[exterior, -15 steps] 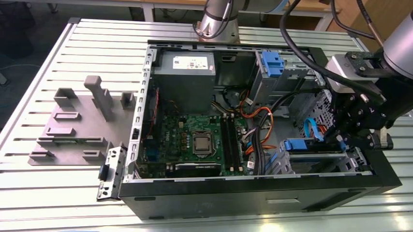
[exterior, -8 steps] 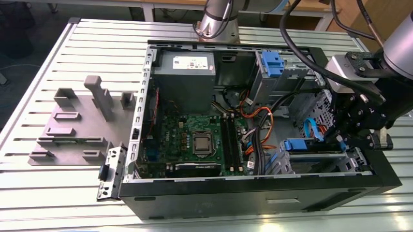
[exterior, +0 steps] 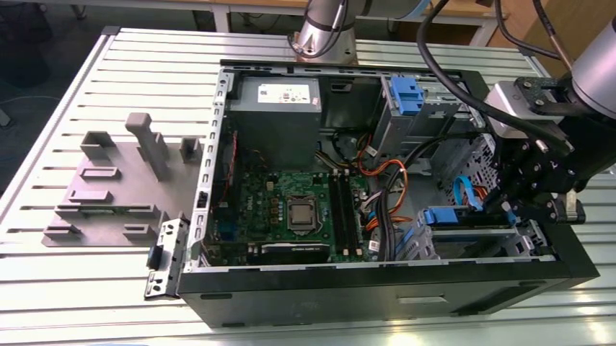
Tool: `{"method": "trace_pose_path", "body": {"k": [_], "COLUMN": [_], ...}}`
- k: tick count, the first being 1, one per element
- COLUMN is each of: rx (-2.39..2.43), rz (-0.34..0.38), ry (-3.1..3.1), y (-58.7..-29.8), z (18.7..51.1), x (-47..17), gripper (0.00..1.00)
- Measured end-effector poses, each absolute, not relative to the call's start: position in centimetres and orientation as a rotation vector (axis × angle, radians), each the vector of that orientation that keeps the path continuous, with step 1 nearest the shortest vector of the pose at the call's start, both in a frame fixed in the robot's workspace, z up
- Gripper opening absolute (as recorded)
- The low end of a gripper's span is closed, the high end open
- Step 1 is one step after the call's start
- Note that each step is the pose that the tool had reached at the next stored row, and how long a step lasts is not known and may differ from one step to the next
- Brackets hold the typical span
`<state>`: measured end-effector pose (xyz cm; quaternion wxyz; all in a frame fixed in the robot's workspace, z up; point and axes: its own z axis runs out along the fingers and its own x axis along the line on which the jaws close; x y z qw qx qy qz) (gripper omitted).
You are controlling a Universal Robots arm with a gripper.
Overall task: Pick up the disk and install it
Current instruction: 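Insert the second disk wire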
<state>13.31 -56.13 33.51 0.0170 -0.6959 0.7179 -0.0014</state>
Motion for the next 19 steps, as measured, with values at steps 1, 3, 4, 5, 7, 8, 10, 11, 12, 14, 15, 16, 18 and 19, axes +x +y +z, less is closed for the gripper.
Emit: {"method": "trace_pose_path", "body": {"k": [1,3,4,5,7,8,10,11,12,14,15,16,18,19], "rx": [-2.163,-2.163,-2.163,-2.163,-2.163,-2.163,-2.163,-2.164,-2.164,-2.164,-2.164,-2.164,-2.164,-2.164], "rz": [-0.004,-0.005,-0.004,-0.004,-0.004,-0.004,-0.004,-0.002,-0.002,-0.001,-0.001,-0.001,-0.001,-0.001], "ry": [2.231,2.231,2.231,2.231,2.231,2.231,2.232,2.232,2.233,2.233,2.233,2.233,2.233,2.233], "y": [-56.13,-56.12,-56.12,-56.12,-56.12,-56.12,-56.12,-56.12,-56.12,-56.12,-56.12,-56.12,-56.12,-56.12], "z": [33.51,33.59,33.62,33.61,33.61,33.62,33.63,33.63,33.63,33.63,33.62,33.62,33.53,33.49], "x": [13.3,13.29,13.29,13.29,13.29,13.29,13.29,13.28,13.29,13.29,13.29,13.29,13.29,13.29], "gripper": [0.17,0.17,0.17,0.17,0.17,0.17,0.17,0.17,0.17,0.17,0.17,0.17,0.17,0.17]}}
